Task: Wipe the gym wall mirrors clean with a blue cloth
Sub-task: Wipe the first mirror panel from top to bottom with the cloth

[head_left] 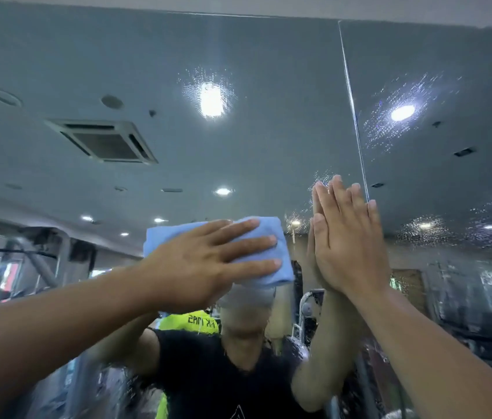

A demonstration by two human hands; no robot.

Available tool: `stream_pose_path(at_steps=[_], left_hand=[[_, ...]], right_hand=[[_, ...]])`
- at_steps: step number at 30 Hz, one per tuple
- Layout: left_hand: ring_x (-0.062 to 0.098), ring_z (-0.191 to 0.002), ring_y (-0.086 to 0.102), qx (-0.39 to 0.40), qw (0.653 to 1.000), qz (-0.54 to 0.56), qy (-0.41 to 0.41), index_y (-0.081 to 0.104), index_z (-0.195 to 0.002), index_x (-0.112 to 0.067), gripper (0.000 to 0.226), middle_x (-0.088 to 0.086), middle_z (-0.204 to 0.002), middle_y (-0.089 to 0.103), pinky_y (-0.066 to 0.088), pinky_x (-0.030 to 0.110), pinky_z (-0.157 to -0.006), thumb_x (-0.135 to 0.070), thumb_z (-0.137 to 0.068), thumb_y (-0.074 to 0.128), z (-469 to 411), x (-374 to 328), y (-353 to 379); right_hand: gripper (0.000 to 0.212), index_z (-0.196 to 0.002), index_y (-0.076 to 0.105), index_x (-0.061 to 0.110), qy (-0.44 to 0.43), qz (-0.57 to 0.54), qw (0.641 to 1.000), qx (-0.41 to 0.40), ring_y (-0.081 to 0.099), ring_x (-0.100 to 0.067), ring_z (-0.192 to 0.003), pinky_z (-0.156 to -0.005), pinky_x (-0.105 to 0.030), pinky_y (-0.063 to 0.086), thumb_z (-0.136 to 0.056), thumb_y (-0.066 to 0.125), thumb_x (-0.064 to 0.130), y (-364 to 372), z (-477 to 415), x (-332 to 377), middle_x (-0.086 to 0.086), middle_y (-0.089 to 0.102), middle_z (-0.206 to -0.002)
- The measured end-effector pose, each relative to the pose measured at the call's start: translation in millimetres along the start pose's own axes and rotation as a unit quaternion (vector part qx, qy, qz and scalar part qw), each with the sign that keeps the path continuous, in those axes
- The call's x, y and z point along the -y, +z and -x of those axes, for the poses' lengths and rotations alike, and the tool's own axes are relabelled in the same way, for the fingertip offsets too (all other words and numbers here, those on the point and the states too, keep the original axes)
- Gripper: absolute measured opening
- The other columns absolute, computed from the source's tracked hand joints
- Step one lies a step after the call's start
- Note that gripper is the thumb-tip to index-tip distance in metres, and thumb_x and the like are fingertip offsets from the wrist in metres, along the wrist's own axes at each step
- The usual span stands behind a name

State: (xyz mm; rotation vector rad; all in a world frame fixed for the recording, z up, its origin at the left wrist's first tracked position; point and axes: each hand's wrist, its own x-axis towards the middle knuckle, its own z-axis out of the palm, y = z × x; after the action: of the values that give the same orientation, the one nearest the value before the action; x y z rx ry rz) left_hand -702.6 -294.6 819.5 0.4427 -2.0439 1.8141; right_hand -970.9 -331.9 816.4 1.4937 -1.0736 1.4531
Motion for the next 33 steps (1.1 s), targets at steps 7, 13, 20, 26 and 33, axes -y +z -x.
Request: stream_pose_path(at_steps=[7, 13, 20, 26, 33], left_hand=[[0.039, -0.131, 0.053, -0.062, 0.996, -0.053, -0.039, 0.064, -0.134, -0.014, 0.046, 0.015, -0.142, 0.057, 0.027, 0.038, -0.118, -0.021, -0.097, 0.038, -48, 78, -6], [0.045, -0.125, 0.056, -0.048, 0.980, -0.045, -0.188, 0.065, -0.131, -0.011, 0.055, 0.015, -0.136, 0.061, 0.049, 0.051, -0.103, -0.020, -0.085, 0.036, -82, 94, -19], [0.034, -0.143, 0.041, -0.028, 0.999, -0.022, -0.014, 0.060, -0.139, -0.028, 0.052, 0.003, -0.153, 0.049, 0.041, 0.046, -0.112, -0.021, -0.088, 0.066, -14, 2, 2], [0.028, -0.147, 0.036, 0.008, 0.996, -0.012, 0.089, 0.055, -0.144, -0.032, 0.052, -0.001, -0.156, 0.044, 0.041, 0.047, -0.112, -0.024, -0.093, 0.065, 15, 9, -3], [0.039, -0.138, 0.046, -0.034, 0.986, -0.041, -0.157, 0.057, -0.141, -0.014, 0.053, 0.014, -0.148, 0.052, 0.032, 0.048, -0.118, -0.017, -0.091, 0.040, -39, 102, -13]], right_hand=[[0.062, -0.162, 0.028, 0.026, -0.002, 0.002, 1.000, -0.010, 0.012, -0.027, -0.158, -0.124, -0.036, -0.005, -0.104, 0.016, 0.042, 2, 0, -1, 0.000, 0.018, -0.171], [0.060, -0.162, 0.027, 0.027, -0.001, 0.008, 1.000, -0.014, 0.010, -0.024, -0.158, -0.124, -0.031, -0.010, -0.105, 0.016, 0.041, 4, 0, -2, 0.002, 0.017, -0.171], [0.061, -0.161, 0.031, 0.025, 0.000, 0.001, 1.000, -0.017, 0.016, -0.030, -0.157, -0.123, -0.035, -0.003, -0.103, 0.018, 0.039, 2, 0, -2, -0.002, 0.022, -0.170], [0.061, -0.161, 0.032, 0.025, -0.005, -0.002, 1.000, -0.020, 0.016, -0.030, -0.157, -0.124, -0.037, -0.002, -0.103, 0.017, 0.039, 2, 0, -2, -0.002, 0.022, -0.170], [0.058, -0.162, 0.027, 0.025, -0.001, 0.002, 1.000, -0.017, 0.011, -0.027, -0.158, -0.126, -0.040, -0.001, -0.106, 0.021, 0.037, 4, 0, -3, 0.000, 0.019, -0.171]])
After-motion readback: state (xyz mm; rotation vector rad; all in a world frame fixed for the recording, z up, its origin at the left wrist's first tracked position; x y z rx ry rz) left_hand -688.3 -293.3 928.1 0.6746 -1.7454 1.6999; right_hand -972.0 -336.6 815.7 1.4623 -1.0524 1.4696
